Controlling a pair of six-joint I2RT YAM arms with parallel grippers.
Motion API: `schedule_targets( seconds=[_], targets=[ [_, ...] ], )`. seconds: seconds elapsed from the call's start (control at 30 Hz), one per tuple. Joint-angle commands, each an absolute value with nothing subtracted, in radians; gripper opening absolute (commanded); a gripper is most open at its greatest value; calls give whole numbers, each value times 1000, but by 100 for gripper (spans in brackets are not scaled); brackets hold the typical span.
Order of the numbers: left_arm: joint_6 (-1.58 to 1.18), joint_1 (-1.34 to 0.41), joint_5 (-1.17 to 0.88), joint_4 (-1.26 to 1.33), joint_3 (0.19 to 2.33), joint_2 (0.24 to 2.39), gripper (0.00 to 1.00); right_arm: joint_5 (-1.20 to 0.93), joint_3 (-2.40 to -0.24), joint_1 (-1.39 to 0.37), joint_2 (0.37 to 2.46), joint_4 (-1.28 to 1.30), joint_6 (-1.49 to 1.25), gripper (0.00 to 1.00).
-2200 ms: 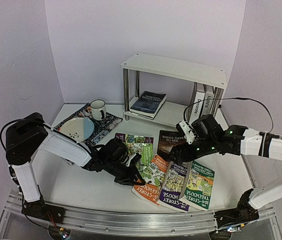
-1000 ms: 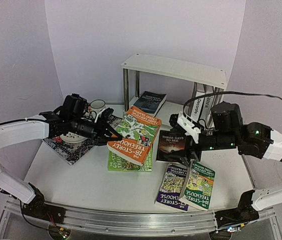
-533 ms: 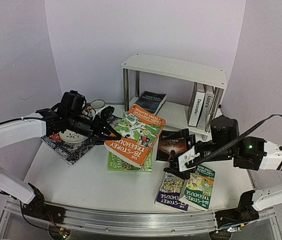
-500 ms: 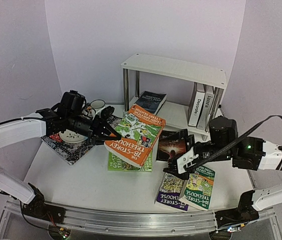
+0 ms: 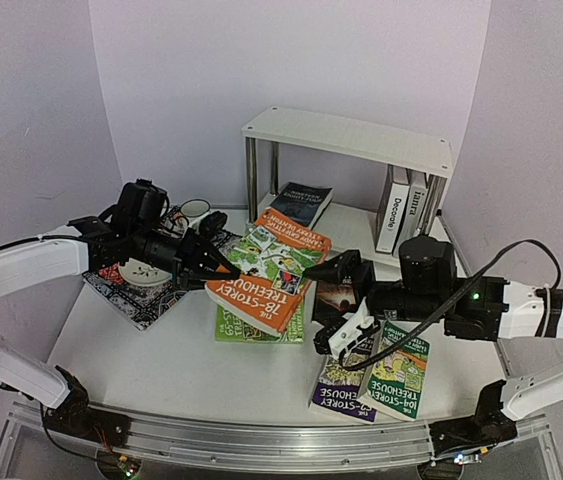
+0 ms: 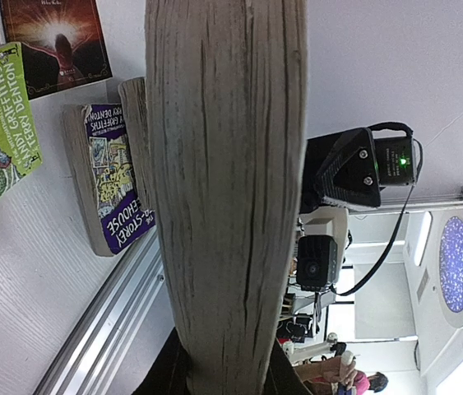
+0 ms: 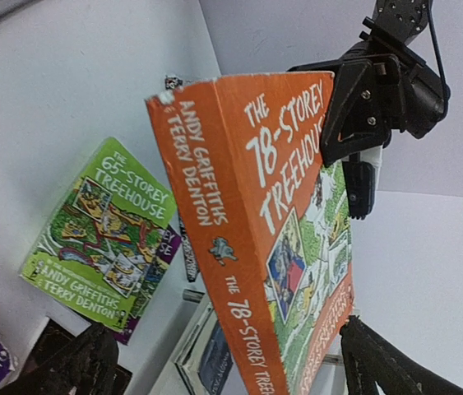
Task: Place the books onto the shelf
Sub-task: Pass from the left arm to the right
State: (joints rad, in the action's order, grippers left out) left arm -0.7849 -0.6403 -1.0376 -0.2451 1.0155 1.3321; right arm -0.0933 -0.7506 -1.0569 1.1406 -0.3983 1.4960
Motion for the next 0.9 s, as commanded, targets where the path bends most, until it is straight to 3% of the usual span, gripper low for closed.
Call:
schedule_targets(
  seconds=[0.0, 0.4, 0.53, 0.6, 0.7, 0.73, 0.87],
  targets=[
    [-769, -637, -1103, -167, 1039, 1269, 2, -43, -759, -1063, 1173, -550, 1591, 90],
    [-764, -643, -1103, -167, 1031, 1264, 3, -43, -821, -1065, 1247, -571, 1620, 54],
    [-761, -643, -1103, -167, 1027, 1261, 5, -44, -815, -1065, 1258, -636, 1631, 35],
    [-759, -643, -1100, -167, 1023, 1261, 7, -45, -816, -1066, 1258, -652, 1639, 21],
    [-752, -643, -1093, -167, 1015, 1256, 24, -48, -813, -1065, 1250, -667, 1641, 1],
    [-748, -643, -1090, -167, 1014, 1254, 28, -49, -811, -1065, 1246, -667, 1641, 0],
    [-733, -642, -1053, -168, 1008, 1241, 65, -42, -799, -1066, 1227, -669, 1637, 0]
  ],
)
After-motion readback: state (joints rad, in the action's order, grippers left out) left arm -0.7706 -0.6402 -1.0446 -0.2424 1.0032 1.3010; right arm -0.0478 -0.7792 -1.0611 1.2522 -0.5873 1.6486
